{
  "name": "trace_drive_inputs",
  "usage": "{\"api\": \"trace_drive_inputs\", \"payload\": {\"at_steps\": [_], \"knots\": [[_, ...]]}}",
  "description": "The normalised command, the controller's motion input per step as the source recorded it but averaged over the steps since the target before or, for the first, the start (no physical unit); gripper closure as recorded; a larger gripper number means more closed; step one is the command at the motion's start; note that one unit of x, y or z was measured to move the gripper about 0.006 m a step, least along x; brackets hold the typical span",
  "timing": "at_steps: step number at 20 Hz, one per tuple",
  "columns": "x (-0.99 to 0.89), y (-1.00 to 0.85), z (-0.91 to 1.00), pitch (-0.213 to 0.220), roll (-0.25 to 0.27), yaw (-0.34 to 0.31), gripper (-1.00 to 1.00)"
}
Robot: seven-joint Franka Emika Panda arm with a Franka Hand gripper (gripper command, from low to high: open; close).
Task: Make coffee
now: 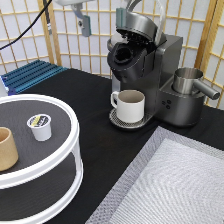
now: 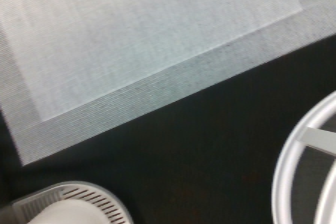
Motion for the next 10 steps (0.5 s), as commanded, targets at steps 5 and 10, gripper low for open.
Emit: {"api": "trace_drive_inputs", "payload": {"at_steps": [5,10], "knots": [[-0.43,-0.44,-0.41,-0.115,-0.041,-0.217,-1.00],[-0.18,-0.35,-0.41,-0.167,-0.020,-0.273,-1.00]]}}
